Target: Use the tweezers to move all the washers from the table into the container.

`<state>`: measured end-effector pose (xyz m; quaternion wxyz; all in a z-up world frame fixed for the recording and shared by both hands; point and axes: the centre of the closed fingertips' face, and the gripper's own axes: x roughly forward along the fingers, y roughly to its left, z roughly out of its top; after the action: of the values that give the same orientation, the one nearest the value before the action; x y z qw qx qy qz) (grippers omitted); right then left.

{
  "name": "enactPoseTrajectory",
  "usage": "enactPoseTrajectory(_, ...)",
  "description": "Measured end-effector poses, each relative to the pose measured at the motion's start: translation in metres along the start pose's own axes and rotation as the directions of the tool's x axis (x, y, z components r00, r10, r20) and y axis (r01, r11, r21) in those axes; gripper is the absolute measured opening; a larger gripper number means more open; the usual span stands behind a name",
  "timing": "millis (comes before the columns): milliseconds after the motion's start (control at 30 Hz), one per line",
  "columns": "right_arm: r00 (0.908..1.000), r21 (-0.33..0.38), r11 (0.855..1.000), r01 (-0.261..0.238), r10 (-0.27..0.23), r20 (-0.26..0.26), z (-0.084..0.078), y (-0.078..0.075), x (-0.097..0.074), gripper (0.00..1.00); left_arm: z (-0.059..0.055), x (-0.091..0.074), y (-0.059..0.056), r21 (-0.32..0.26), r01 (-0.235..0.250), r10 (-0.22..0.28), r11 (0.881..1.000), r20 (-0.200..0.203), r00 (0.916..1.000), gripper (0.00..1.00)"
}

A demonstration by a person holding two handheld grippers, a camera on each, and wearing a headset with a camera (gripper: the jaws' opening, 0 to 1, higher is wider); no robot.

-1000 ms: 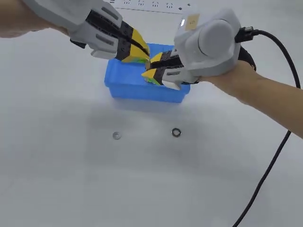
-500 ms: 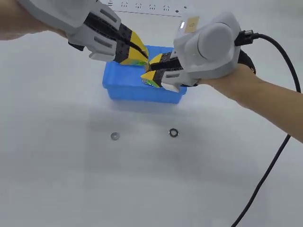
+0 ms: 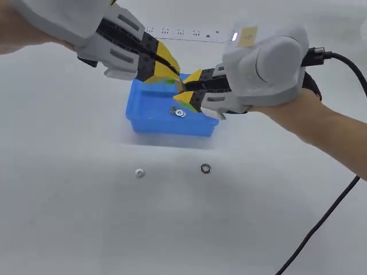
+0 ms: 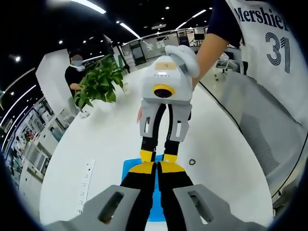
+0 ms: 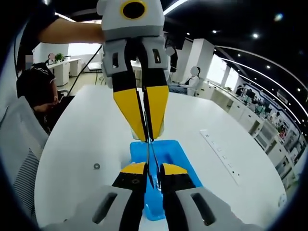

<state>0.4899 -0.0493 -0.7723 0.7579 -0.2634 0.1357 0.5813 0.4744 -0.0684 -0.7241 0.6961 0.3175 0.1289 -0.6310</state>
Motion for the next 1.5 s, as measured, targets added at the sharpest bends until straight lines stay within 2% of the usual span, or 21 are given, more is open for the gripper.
enactPoseTrajectory(333,0.9998,-0.012,1.000,0.000,0.000,0.019,0.011,0.023,-0.027,0.11,0.033,0.001,-0.023,0.044,0.017,-0.018,0.999,0.022,0.9996,0.06)
enactPoseTrajectory(500,0.9996,-0.003,1.000,-0.007,0.007,0.029,0.010,0.039,-0.042,0.10,0.049,0.009,-0.040,0.041,0.030,-0.032,0.999,0.061,0.9976,0.06)
enactPoseTrajectory(767,0.9999,0.019,1.000,-0.012,0.011,0.008,-0.008,0.056,-0.056,0.10,0.056,0.024,-0.062,0.028,0.050,-0.053,0.998,0.094,0.9942,0.06)
enactPoseTrajectory(1000,0.9998,0.023,1.000,-0.015,0.015,-0.016,-0.023,0.066,-0.059,0.10,0.052,0.035,-0.073,0.007,0.072,-0.072,0.997,0.103,0.9920,0.06)
enactPoseTrajectory(1200,0.9988,0.051,0.998,-0.033,0.035,-0.035,-0.040,0.078,-0.053,0.10,0.039,0.047,-0.085,-0.025,0.096,-0.093,0.995,0.097,0.9909,0.06)
enactPoseTrajectory(1333,0.9981,0.070,0.997,-0.044,0.047,-0.040,-0.048,0.081,-0.049,0.10,0.033,0.052,-0.088,-0.044,0.107,-0.102,0.993,0.093,0.9904,0.06)
enactPoseTrajectory(1500,0.9972,0.090,0.995,-0.050,0.054,-0.051,-0.059,0.081,-0.042,0.10,0.021,0.059,-0.087,-0.074,0.107,-0.101,0.991,0.084,0.9913,0.06)
